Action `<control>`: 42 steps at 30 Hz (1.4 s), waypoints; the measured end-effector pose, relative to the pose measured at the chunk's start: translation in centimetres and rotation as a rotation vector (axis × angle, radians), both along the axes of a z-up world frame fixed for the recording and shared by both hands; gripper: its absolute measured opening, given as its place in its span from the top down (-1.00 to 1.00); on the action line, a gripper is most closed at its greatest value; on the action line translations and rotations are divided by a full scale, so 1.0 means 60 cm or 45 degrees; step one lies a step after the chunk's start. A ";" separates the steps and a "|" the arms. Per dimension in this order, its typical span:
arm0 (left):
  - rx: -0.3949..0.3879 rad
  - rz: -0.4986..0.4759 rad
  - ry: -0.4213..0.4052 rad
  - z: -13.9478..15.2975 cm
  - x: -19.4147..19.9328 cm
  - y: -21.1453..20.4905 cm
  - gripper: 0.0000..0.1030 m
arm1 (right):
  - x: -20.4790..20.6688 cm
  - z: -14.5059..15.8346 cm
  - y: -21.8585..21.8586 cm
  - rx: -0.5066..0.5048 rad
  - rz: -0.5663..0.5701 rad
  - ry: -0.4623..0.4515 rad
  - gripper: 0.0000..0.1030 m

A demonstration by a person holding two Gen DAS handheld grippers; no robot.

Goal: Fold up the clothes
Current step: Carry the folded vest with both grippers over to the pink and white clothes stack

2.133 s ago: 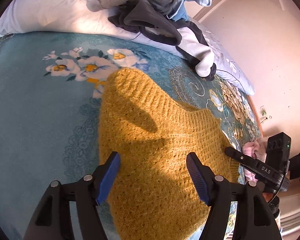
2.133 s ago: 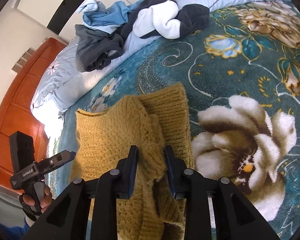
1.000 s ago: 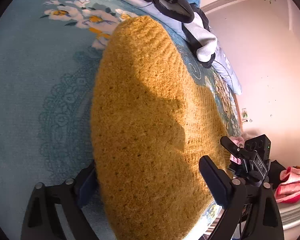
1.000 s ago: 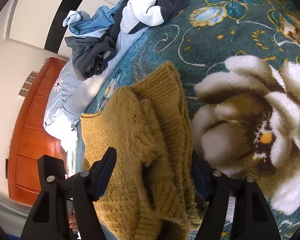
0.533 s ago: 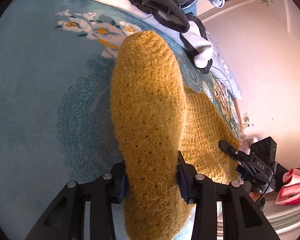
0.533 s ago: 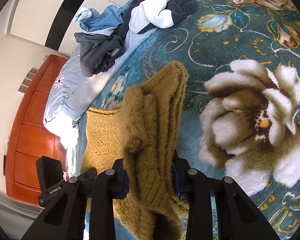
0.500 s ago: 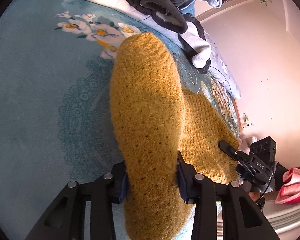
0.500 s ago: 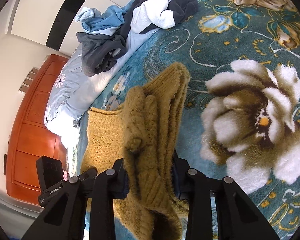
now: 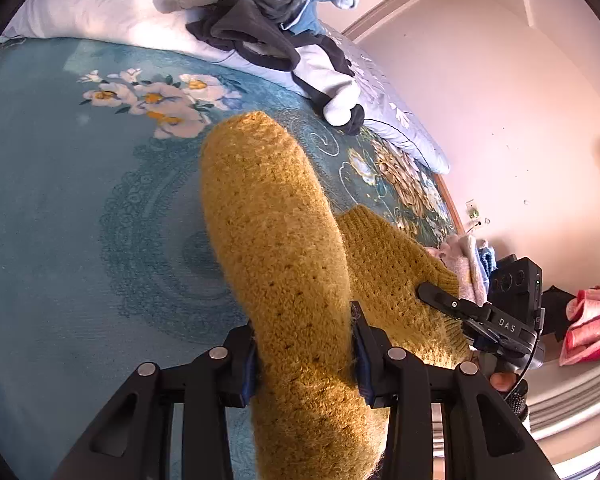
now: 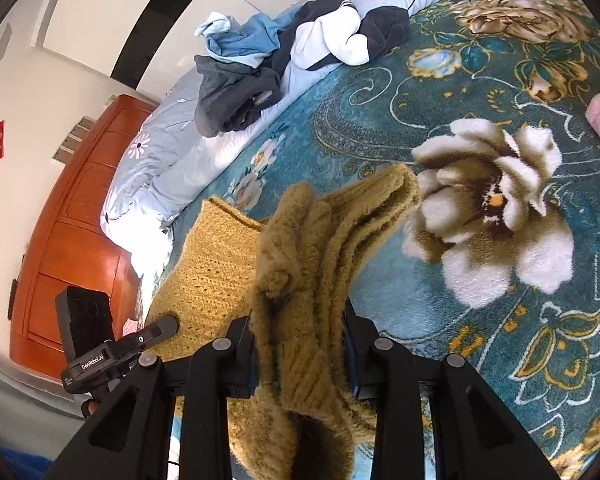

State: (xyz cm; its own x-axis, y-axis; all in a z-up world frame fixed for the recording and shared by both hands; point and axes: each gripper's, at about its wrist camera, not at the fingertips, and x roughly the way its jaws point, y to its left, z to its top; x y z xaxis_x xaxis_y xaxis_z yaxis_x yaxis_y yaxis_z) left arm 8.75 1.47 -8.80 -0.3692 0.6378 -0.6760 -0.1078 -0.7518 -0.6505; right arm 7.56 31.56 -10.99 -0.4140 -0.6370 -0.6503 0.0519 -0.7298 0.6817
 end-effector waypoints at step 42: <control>0.376 -0.518 0.192 0.233 -0.093 0.616 0.24 | 0.076 0.320 0.592 0.247 -0.317 0.246 0.35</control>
State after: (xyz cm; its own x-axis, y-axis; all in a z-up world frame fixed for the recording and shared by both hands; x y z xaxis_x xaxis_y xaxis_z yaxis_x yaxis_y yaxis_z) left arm 3.16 38.44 5.17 -0.1315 0.9053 -0.4040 -0.4617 -0.4165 -0.7831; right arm 12.11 67.06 8.24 -0.6679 -0.3736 -0.6437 -0.0291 -0.8511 0.5242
